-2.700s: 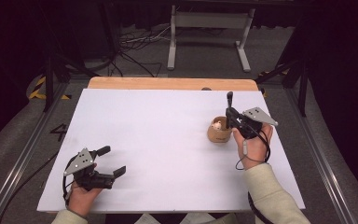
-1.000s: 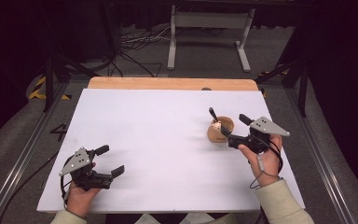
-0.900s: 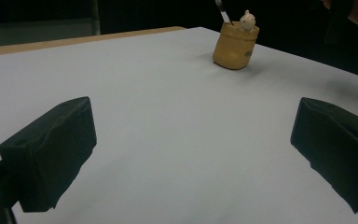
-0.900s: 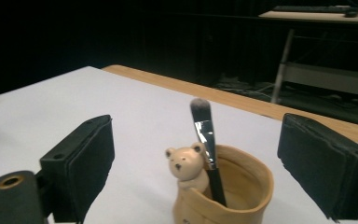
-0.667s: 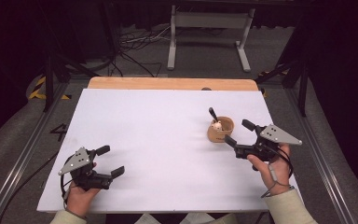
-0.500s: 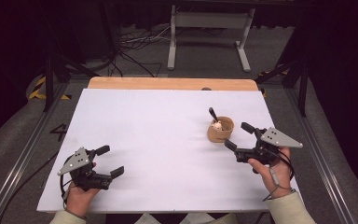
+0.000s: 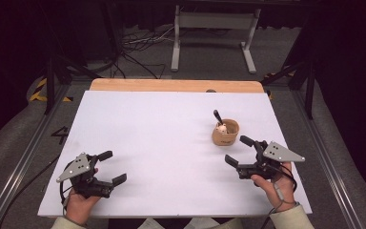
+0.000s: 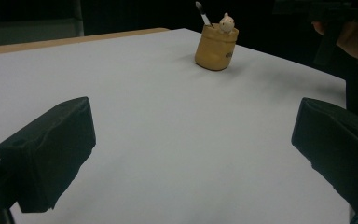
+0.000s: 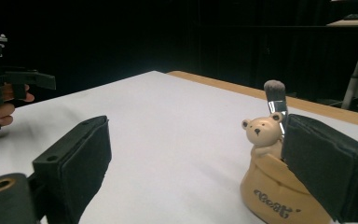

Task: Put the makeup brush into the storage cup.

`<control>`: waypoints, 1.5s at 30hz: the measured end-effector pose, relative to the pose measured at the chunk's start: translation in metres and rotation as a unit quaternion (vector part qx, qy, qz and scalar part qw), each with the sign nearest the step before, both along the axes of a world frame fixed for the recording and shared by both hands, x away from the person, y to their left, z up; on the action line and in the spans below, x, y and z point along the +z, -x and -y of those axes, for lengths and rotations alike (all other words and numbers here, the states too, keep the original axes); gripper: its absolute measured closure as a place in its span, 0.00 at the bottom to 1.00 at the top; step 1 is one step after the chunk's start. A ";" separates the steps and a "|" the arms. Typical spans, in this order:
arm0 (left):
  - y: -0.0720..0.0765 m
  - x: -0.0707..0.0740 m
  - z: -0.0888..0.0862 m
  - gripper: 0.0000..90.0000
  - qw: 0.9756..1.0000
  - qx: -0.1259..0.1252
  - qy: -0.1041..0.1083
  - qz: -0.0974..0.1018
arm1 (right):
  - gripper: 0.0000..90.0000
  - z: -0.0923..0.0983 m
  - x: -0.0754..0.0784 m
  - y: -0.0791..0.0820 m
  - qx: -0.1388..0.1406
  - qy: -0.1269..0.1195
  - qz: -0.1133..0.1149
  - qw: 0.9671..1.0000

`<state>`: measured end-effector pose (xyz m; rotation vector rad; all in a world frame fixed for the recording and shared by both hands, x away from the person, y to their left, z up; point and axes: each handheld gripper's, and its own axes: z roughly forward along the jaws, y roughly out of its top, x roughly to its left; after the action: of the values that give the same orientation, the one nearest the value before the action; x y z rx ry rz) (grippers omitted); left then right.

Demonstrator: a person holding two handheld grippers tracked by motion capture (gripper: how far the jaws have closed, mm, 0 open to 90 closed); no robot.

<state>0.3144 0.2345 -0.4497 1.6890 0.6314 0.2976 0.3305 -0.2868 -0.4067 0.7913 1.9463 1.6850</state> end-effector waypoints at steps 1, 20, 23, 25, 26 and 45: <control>0.001 0.000 0.000 0.00 1.000 0.001 0.001 0.000 | 0.09 -0.001 -0.003 0.001 0.003 -0.002 0.001 1.000; -0.002 -0.005 0.003 0.00 1.000 -0.013 0.006 -0.002 | 0.09 -0.020 -0.036 0.007 0.038 0.008 -0.012 0.999; -0.002 -0.006 0.004 0.00 1.000 -0.013 0.010 -0.003 | 0.09 -0.023 -0.041 0.007 0.040 0.010 -0.012 0.999; -0.002 -0.007 0.005 0.00 1.000 -0.015 0.010 -0.004 | 0.09 -0.025 -0.043 0.008 0.040 0.012 -0.010 0.999; -0.002 -0.007 0.005 0.00 1.000 -0.015 0.010 -0.004 | 0.09 -0.025 -0.044 0.008 0.039 0.015 -0.010 0.999; -0.003 -0.007 0.005 0.00 1.000 -0.013 0.011 -0.006 | 0.08 -0.030 -0.052 0.010 0.029 0.025 -0.017 0.999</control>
<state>0.3172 0.2292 -0.4569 1.6769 0.6199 0.2608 0.3203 -0.2569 -0.4588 0.7573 2.0436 1.6591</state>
